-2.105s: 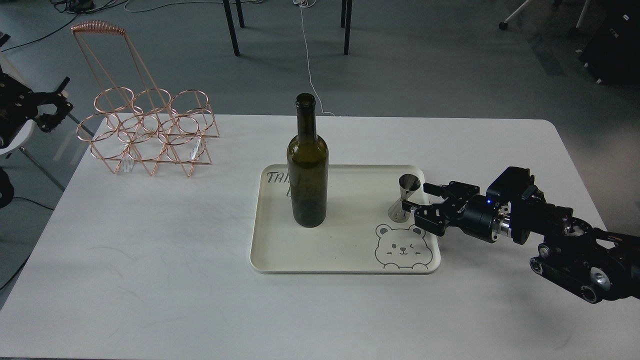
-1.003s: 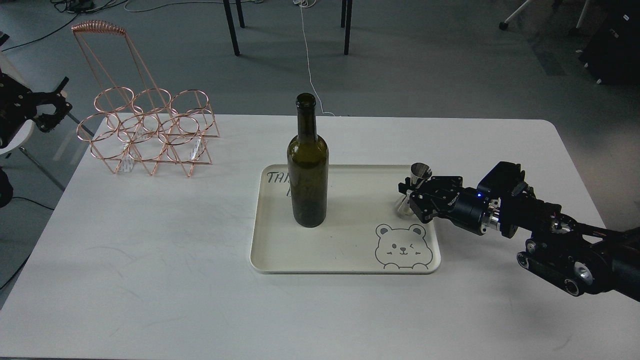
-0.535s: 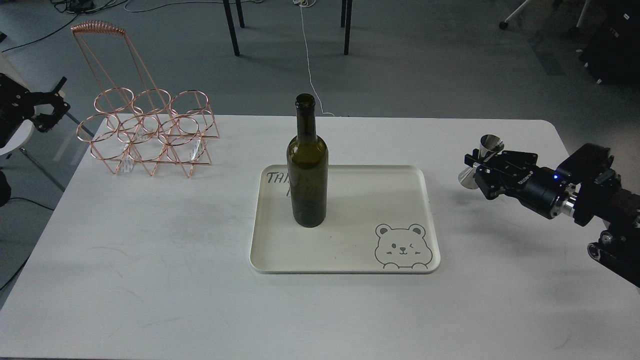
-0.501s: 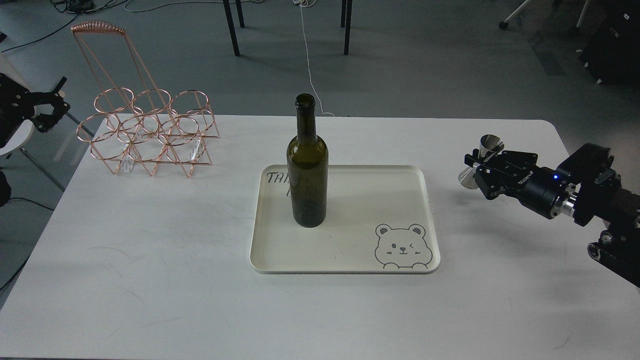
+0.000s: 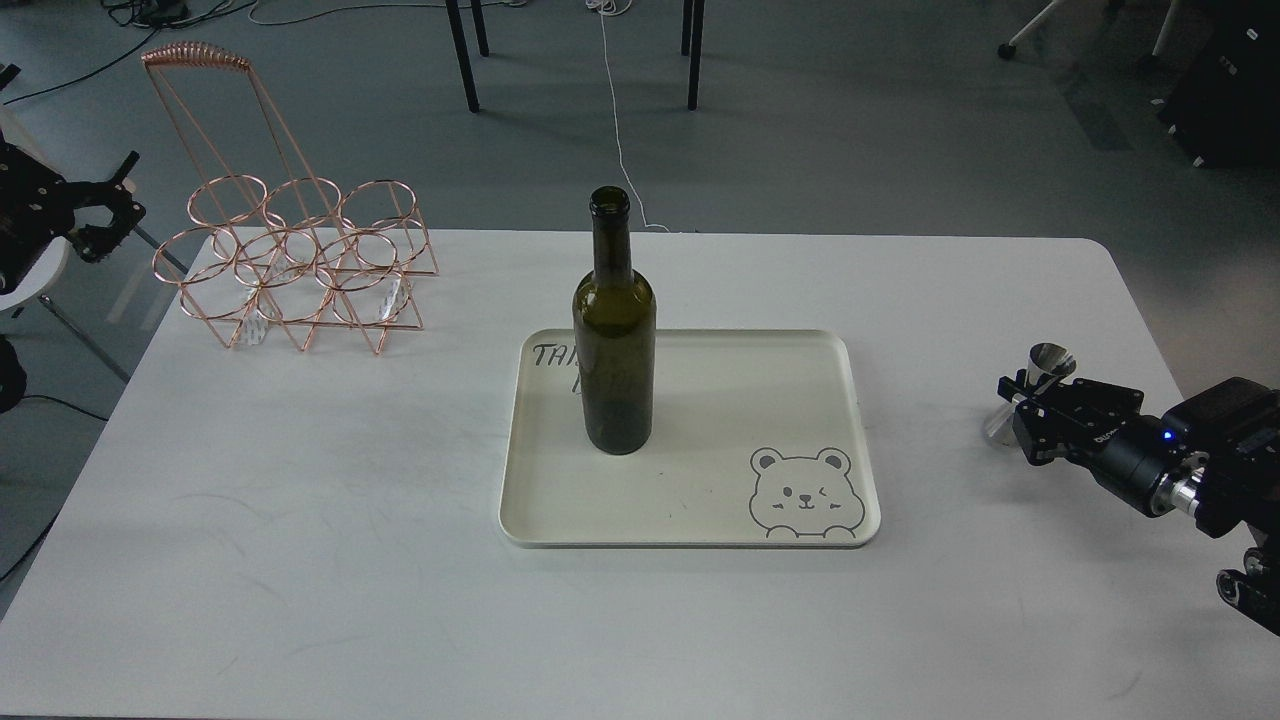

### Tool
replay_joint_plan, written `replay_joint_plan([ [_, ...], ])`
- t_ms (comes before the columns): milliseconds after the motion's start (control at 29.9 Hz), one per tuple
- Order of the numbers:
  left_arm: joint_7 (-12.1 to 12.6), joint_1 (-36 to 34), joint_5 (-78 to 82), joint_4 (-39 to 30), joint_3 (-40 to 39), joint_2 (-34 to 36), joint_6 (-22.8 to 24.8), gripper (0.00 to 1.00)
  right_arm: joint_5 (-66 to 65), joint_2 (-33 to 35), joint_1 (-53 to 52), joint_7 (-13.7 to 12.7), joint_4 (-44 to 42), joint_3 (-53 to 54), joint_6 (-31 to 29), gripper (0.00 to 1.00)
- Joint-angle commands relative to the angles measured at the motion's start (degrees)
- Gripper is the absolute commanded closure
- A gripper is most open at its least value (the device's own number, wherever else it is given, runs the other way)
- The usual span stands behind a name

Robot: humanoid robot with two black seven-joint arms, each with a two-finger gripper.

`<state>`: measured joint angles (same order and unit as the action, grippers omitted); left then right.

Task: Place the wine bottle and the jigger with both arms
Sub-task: 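Carry the jigger off the tray and set it on the table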

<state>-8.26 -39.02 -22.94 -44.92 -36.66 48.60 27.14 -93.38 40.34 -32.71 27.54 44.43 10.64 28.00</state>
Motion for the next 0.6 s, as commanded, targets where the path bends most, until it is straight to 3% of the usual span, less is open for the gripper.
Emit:
replay_joint_plan([
  [0, 0.0, -0.1, 0.0, 0.0, 0.1, 0.0, 0.0, 0.02, 0.1, -0.2, 0.3, 0.1, -0.2, -0.2, 0.0, 0.79],
  [201, 0.0, -0.3, 0.0, 0.0, 0.0, 0.1, 0.0, 0.02, 0.1, -0.2, 0.0, 0.3, 0.6, -0.2, 0.0, 0.67],
  [468, 0.0, -0.4, 0.0, 0.0, 0.0, 0.4, 0.0, 0.02, 0.2, 1.6, 0.7, 0.5, 3.3, -0.2, 0.0, 0.40],
  [568, 0.1, -0.4, 0.0, -0.2, 0.0, 0.6, 0.0, 0.02, 0.2, 5.7, 1.7, 0.5, 8.5, -0.2, 0.0, 0.23],
])
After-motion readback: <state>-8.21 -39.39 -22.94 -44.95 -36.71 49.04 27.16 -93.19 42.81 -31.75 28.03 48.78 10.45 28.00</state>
